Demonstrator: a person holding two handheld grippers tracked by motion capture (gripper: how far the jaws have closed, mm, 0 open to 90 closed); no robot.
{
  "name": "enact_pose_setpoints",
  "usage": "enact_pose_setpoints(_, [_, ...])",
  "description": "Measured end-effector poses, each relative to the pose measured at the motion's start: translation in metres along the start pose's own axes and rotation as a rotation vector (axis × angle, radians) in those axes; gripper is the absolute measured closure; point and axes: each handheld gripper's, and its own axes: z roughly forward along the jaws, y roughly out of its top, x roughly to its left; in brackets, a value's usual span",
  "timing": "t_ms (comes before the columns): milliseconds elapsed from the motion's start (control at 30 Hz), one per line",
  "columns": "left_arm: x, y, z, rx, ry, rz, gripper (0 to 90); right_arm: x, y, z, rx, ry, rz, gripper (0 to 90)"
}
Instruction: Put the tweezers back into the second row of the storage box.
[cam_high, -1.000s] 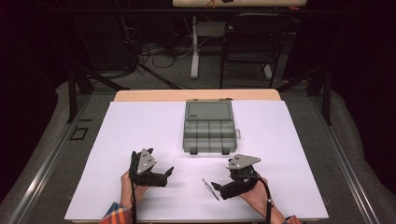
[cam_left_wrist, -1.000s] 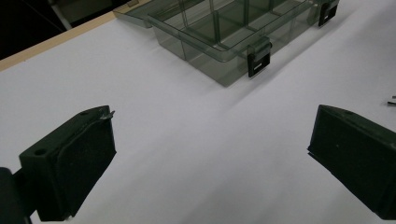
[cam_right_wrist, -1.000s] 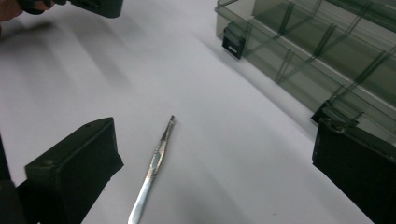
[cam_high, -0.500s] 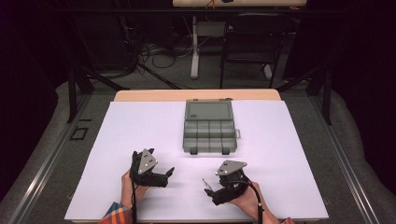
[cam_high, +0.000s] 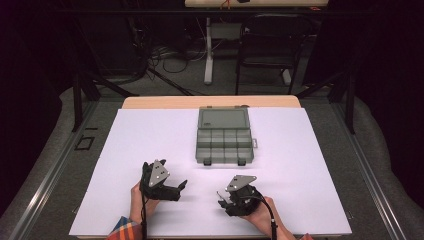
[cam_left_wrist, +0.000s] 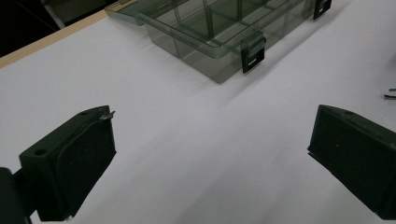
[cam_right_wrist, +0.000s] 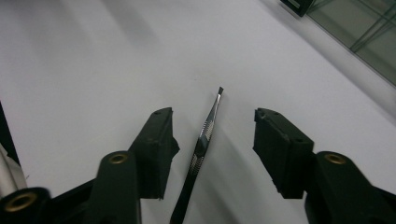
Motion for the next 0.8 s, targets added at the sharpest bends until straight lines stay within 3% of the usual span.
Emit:
enact_pose_setpoints(267, [-0.001,0.000,0.000,0.004,-0.002,0.008,0.0,0.002,0.000,0.006,0.018,0.005,0.004,67.9])
enact_pose_setpoints(800, [-0.002,0.000,0.001,0.001,-0.007,0.014,0.0,0.001,-0.002,0.012,0.030,0.009,0.035,81.5])
